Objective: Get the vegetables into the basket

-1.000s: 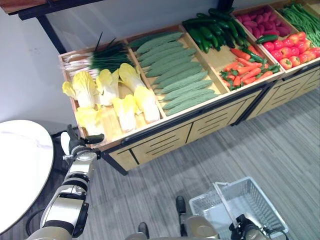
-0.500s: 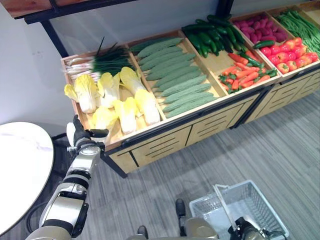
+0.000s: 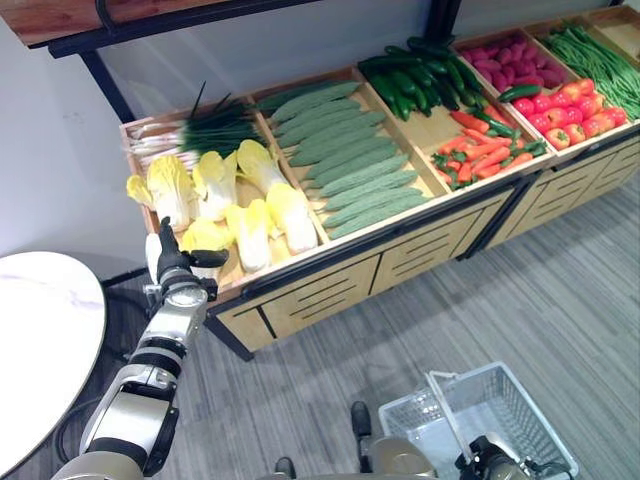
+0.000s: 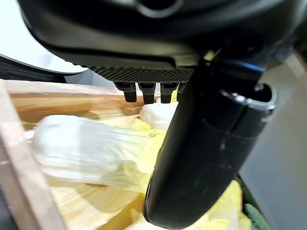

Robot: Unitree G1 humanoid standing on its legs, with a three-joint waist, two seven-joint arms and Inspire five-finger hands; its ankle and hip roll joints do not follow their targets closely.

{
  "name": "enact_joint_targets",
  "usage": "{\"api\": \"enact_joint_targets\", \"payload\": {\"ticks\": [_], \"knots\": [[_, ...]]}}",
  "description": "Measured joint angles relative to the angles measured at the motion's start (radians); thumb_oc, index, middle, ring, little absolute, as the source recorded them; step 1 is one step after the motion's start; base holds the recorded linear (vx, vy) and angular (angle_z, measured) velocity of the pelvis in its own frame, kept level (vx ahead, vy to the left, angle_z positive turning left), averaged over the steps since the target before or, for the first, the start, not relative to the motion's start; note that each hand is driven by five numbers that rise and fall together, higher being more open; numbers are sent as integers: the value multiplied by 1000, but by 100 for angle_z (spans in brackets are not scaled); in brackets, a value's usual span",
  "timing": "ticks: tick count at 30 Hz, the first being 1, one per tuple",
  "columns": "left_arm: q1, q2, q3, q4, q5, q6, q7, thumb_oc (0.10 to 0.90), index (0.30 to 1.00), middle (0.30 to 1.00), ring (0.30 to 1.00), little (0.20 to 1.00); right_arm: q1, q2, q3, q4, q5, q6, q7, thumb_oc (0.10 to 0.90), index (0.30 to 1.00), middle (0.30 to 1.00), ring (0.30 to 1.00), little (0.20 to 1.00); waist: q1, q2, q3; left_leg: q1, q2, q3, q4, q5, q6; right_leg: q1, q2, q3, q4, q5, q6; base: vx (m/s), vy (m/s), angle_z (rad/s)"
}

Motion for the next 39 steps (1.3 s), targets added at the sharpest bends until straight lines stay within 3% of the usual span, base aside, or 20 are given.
{"api": "enact_joint_targets", "payload": {"ticks": [10,16,17,18,34,39], "knots": [[-51,-13,-28,146,17,6,7,900,1000,1000,1000,1000,-3,-1,2,-2,1,-10,-14,400,300,300,300,300,-12,-16,-13,-90,-6,18,0,7,-2,-100,1,19,1,18,5,-75,-12,-6],[-110,38,-37,169,22,4,20,900,1000,1000,1000,1000,-21,3,29,-24,2,-15,-20,400,300,300,300,300,-23,-51,10,-137,-9,28,0,12,-3,-152,-1,28,1,26,9,-45,-1,-5],[-112,38,-38,171,23,2,29,608,591,591,591,591,-22,3,29,-25,2,-15,-21,400,300,300,300,300,-23,-50,10,-142,-9,29,0,12,-3,-158,-1,29,1,26,9,0,0,0],[-116,38,-38,176,24,-1,34,400,300,300,300,300,-24,3,31,-26,2,-18,-22,400,300,300,300,300,-24,-49,11,-144,-8,30,0,12,-3,-160,1,29,0,26,9,0,0,0],[-113,56,-34,168,38,7,1,400,300,300,300,300,-57,3,39,-26,0,-20,-29,400,300,300,300,300,-9,-34,45,-95,-1,33,0,9,-7,-113,7,24,1,21,4,30,2,0],[-48,53,-28,34,0,5,-25,400,300,300,300,300,-52,3,37,-26,0,-20,-15,400,300,300,300,300,6,-33,45,-46,7,26,0,0,-9,-57,10,9,0,4,3,26,-8,8]]}}
